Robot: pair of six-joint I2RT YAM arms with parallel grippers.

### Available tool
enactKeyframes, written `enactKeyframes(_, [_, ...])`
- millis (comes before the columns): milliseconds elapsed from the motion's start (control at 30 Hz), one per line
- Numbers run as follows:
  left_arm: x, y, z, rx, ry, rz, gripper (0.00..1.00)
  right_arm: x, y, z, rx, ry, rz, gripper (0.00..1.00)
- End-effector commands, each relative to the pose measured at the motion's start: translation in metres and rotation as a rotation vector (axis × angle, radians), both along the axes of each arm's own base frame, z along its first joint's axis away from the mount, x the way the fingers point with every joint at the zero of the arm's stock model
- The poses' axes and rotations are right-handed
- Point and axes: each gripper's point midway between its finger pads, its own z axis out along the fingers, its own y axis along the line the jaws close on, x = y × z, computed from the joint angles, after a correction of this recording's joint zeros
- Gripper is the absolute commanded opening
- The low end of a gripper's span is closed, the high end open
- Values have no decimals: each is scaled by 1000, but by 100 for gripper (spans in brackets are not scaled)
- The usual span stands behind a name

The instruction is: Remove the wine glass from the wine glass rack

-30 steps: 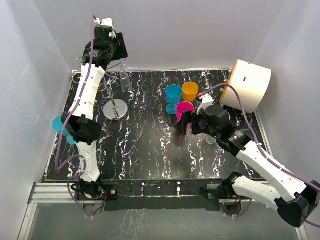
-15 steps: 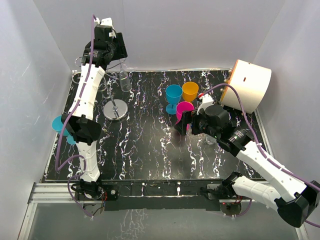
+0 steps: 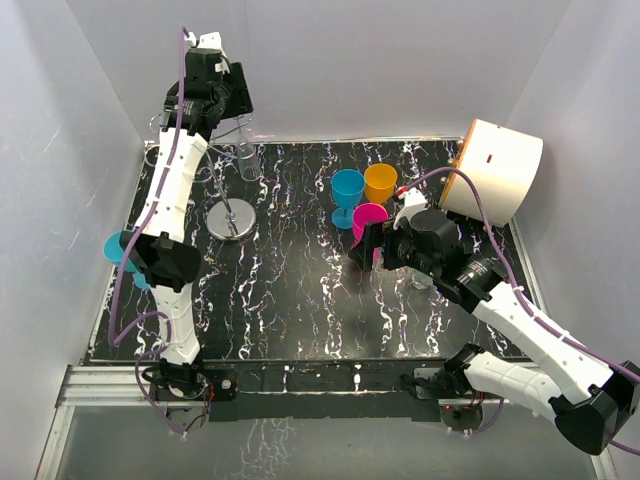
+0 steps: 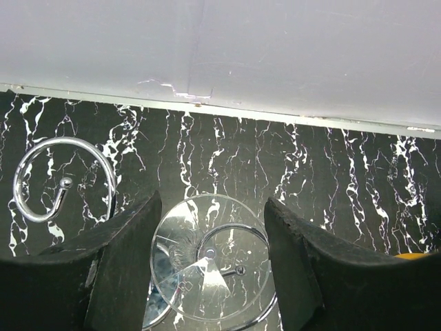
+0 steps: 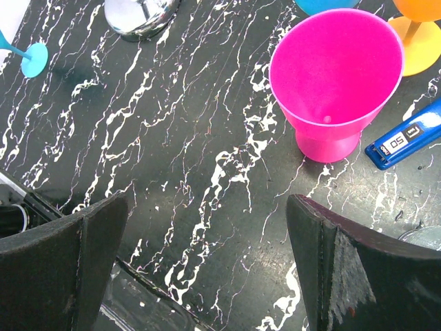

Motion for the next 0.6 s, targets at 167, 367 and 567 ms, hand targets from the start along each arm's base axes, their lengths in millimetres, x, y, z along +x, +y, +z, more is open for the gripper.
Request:
enactKeyframes(167, [-25,9,70,-29,-154,6,53,5,5,26,62,-68,3,98])
enactKeyframes(367, [-20,-5,70,-55,-166,-61,52,5,3,27,62,-73,-4,98])
enactKeyframes(567, [-16,-14,62,-70,-151,-101,51,5,3,26,59,-73,-7,98])
